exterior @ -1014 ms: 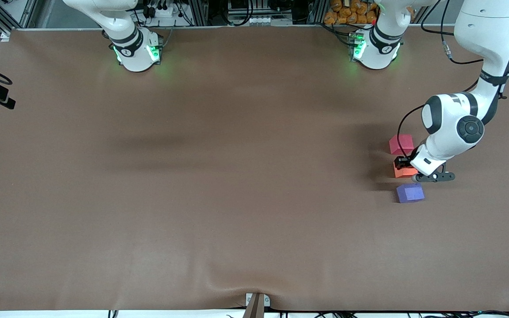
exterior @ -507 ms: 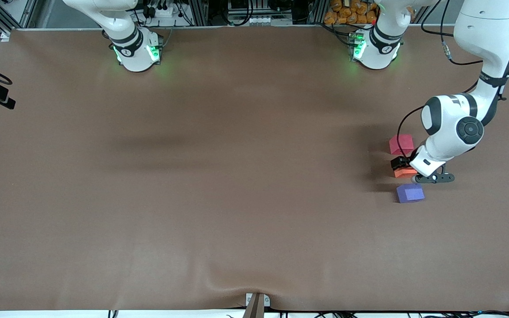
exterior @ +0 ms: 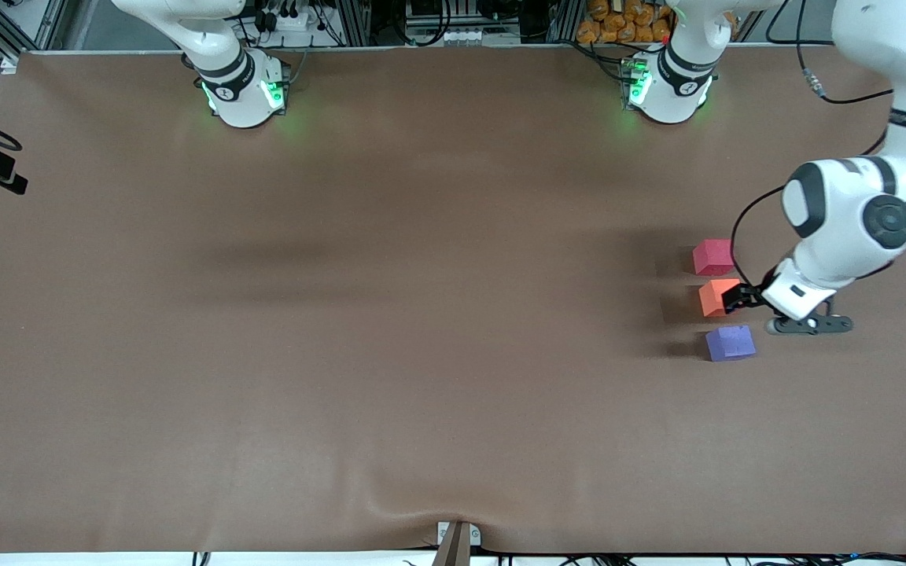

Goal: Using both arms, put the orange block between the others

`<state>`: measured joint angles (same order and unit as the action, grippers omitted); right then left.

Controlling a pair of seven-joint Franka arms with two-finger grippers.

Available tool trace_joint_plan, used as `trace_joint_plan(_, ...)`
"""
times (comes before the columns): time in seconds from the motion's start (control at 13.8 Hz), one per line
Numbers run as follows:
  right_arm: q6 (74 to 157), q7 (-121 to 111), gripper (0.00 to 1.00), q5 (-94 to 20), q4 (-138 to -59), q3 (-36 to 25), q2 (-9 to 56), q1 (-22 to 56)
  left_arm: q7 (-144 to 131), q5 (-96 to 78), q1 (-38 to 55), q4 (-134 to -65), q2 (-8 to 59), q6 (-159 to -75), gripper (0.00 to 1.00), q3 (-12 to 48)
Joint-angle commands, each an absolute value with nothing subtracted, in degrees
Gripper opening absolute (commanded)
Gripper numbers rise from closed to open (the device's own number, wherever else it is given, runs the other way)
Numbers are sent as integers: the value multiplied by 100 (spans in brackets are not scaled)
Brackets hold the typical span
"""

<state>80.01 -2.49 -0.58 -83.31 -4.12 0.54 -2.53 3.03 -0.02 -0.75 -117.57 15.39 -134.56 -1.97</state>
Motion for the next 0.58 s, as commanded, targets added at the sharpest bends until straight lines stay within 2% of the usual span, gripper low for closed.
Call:
trace_joint_plan(0.0,7954,-202,100,-53,-8183,-334,132,-325,343,97,-106,-10708,1608,-12238,100,-176)
trace_joint_plan(0.29,7954,-202,100,-26,-8183,-334,141,-325,352,123,-114,-10223,1521,-11814,100,-185)
trace_joint_plan(0.51,7954,-202,100,-35,-8183,-334,141,-325,352,123,-97,-9451,1538,-11102,100,-167)
